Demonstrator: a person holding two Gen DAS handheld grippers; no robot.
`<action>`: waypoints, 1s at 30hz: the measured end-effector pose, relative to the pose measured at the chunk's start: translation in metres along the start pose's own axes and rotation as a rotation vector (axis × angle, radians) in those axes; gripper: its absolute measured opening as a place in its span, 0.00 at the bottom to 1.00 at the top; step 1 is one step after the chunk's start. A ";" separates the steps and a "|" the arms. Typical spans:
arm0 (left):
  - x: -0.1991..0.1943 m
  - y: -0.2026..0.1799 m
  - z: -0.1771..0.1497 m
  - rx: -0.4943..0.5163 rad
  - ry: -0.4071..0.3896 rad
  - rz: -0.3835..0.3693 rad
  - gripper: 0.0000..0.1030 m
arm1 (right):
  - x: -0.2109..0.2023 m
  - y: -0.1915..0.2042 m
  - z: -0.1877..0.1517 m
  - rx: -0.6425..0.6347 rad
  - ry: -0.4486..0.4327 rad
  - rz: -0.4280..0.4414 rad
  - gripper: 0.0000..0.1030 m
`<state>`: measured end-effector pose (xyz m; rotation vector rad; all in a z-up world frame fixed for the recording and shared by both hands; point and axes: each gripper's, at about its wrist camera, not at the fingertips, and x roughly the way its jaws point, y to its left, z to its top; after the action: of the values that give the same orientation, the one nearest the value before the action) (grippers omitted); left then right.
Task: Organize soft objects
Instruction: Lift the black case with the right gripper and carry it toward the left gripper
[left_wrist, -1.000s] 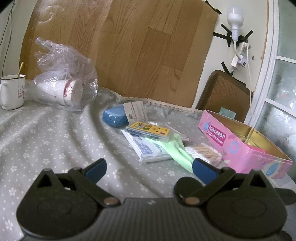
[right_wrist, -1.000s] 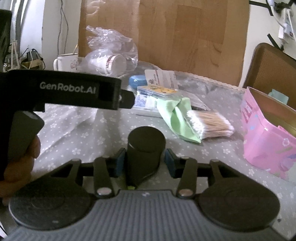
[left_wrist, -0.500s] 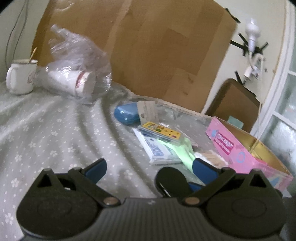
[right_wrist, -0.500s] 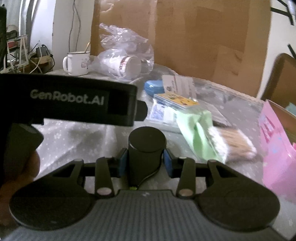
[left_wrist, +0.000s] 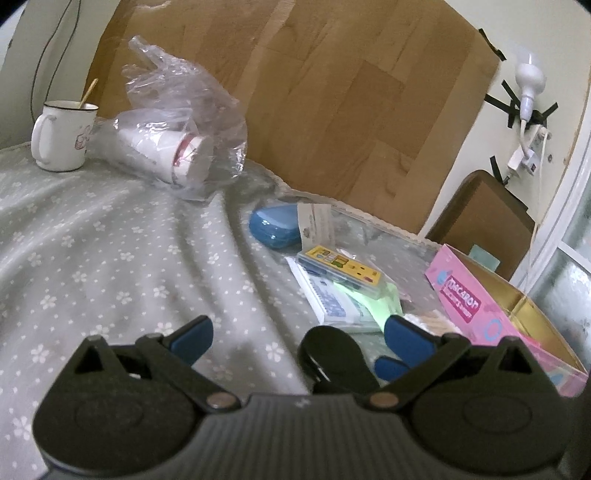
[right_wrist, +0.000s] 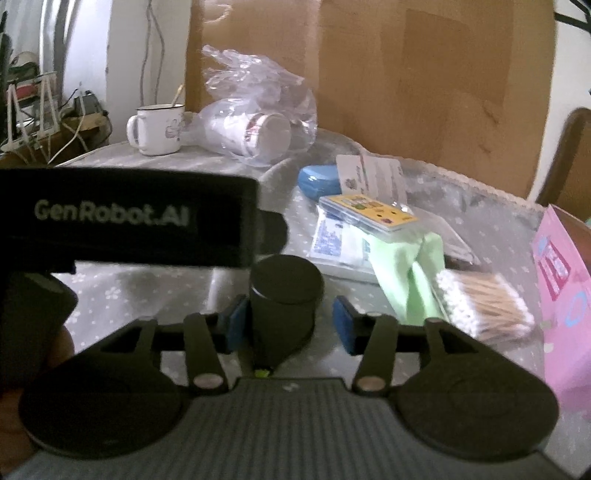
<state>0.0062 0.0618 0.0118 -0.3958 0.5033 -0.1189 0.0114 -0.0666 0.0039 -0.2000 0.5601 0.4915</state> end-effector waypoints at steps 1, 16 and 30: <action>0.000 0.001 0.000 -0.006 0.001 0.001 0.99 | -0.001 -0.001 -0.001 0.009 0.003 -0.001 0.56; 0.006 0.000 -0.001 -0.007 0.032 -0.010 0.99 | -0.015 -0.017 -0.012 0.150 0.008 0.064 0.40; 0.012 -0.003 -0.001 0.021 0.070 0.034 0.99 | -0.043 -0.042 -0.034 0.274 0.001 0.105 0.40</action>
<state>0.0164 0.0557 0.0068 -0.3631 0.5767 -0.1048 -0.0153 -0.1303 0.0015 0.0910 0.6342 0.5107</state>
